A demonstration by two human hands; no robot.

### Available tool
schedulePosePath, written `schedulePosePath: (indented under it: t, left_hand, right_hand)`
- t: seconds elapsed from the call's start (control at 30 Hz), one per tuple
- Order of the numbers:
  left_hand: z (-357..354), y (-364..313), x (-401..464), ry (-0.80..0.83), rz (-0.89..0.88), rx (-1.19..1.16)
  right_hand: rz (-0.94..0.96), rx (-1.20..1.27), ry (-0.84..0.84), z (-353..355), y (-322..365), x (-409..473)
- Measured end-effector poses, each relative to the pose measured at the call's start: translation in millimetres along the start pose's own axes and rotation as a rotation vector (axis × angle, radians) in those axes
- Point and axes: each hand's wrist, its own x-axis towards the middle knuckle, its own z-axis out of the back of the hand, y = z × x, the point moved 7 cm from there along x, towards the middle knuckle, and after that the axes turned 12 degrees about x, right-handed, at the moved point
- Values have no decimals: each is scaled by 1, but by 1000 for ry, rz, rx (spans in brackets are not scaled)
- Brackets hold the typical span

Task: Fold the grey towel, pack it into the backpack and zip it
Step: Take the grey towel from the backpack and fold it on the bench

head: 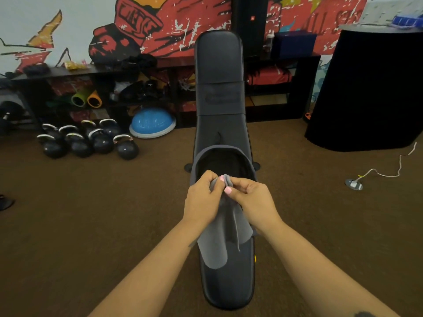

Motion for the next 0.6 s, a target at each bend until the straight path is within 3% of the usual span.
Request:
schedulePosePath:
  t: [0.37, 0.53, 0.6]
  left_hand:
    - [-11, 4, 5, 117, -35, -108]
    - [-22, 6, -5, 358, -126, -4]
    - [-28, 10, -10, 430, -176, 172]
  right_hand:
    - [80, -207, -80, 11, 1, 6]
    - [-13, -80, -103, 18, 8, 11]
    - [-21, -32, -129, 22, 13, 14]
